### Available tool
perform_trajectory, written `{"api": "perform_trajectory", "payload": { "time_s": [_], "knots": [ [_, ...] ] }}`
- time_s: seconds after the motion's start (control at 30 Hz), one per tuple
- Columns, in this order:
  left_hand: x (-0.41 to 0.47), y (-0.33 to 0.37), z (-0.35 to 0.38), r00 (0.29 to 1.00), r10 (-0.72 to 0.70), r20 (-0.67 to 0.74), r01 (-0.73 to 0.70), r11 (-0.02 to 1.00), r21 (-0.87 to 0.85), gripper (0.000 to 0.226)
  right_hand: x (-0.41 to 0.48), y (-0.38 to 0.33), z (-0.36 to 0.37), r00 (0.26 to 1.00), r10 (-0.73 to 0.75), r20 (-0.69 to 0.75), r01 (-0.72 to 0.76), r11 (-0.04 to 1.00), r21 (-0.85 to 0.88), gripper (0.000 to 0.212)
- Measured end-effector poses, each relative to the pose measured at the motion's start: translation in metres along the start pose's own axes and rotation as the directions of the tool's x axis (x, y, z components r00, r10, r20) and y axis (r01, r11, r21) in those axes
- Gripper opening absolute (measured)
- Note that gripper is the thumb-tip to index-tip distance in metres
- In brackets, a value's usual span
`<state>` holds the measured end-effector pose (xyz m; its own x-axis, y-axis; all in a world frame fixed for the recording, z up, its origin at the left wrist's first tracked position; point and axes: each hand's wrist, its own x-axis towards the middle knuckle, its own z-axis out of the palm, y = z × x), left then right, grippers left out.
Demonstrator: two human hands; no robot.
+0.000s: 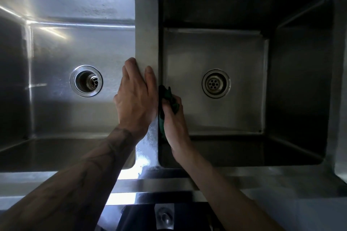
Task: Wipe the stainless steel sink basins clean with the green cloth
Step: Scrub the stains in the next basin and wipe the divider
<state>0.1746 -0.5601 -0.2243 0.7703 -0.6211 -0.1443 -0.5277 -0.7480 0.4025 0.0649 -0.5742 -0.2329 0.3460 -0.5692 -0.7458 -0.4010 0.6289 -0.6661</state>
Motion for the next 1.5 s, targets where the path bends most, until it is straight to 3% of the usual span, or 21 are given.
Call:
{"api": "perform_trajectory", "payload": {
  "time_s": [0.17,0.23,0.3,0.37,0.4,0.53,0.63,0.73,0.87,1.0,1.1,1.23,1.3,1.4,1.5],
  "knots": [
    [0.002,-0.003,0.002,0.999,0.035,0.028,-0.035,0.999,0.010,0.052,0.043,-0.002,0.007,0.988,0.135,-0.074,-0.146,0.977,-0.159,0.057],
    [0.001,0.002,-0.001,1.000,-0.009,0.011,0.010,0.996,-0.091,0.048,0.028,-0.009,0.008,0.987,0.146,-0.070,-0.155,0.977,-0.149,0.055],
    [-0.001,0.007,-0.003,0.997,-0.072,-0.010,0.069,0.974,-0.215,0.036,0.000,-0.011,0.002,0.992,0.107,-0.060,-0.113,0.989,-0.098,0.038],
    [-0.003,0.010,-0.006,0.996,-0.083,-0.027,0.074,0.969,-0.236,0.035,-0.014,0.001,-0.007,0.997,0.072,-0.014,-0.072,0.995,-0.075,0.015],
    [-0.002,0.009,-0.006,0.997,-0.076,-0.026,0.068,0.972,-0.226,0.037,-0.013,0.006,-0.007,0.998,0.067,-0.007,-0.067,0.992,-0.108,0.013],
    [-0.001,0.007,-0.006,0.999,-0.050,-0.020,0.045,0.980,-0.191,0.042,0.015,0.008,0.001,0.970,0.241,-0.042,-0.243,0.935,-0.257,0.053],
    [-0.003,0.012,-0.009,0.993,-0.112,-0.028,0.101,0.959,-0.264,0.031,-0.005,-0.002,-0.006,0.964,0.265,0.001,-0.256,0.934,-0.249,0.038],
    [-0.003,0.013,-0.012,0.994,-0.103,-0.031,0.091,0.959,-0.268,0.035,-0.025,0.003,-0.022,0.955,0.283,0.091,-0.256,0.938,-0.235,0.022],
    [-0.003,0.013,-0.012,0.994,-0.104,-0.028,0.093,0.961,-0.261,0.038,-0.001,0.012,-0.014,0.922,0.376,0.096,-0.346,0.909,-0.233,0.041],
    [-0.002,0.011,-0.009,0.993,-0.116,-0.020,0.108,0.965,-0.239,0.035,0.031,0.039,-0.002,0.906,0.423,-0.005,-0.419,0.896,-0.147,0.038],
    [-0.002,0.006,-0.006,0.998,-0.053,-0.018,0.050,0.988,-0.143,0.041,0.058,0.035,0.005,0.929,0.371,-0.008,-0.370,0.925,-0.089,0.042],
    [0.000,0.005,-0.003,0.996,-0.094,0.014,0.095,0.984,-0.152,0.040,0.150,0.048,0.016,0.964,0.243,-0.105,-0.253,0.963,-0.096,0.081],
    [-0.002,0.009,-0.006,0.997,-0.080,-0.006,0.079,0.988,-0.131,0.044,0.178,0.020,0.021,0.982,0.164,-0.098,-0.175,0.977,-0.119,0.080],
    [-0.003,0.009,-0.007,0.993,-0.114,-0.033,0.105,0.975,-0.196,0.030,0.219,-0.034,0.028,0.994,0.096,-0.047,-0.099,0.992,-0.075,0.074],
    [-0.003,0.008,-0.005,0.996,-0.085,0.007,0.085,0.996,-0.028,0.059,0.268,-0.069,0.031,1.000,0.023,-0.007,-0.023,1.000,0.010,0.074]
  ]
}}
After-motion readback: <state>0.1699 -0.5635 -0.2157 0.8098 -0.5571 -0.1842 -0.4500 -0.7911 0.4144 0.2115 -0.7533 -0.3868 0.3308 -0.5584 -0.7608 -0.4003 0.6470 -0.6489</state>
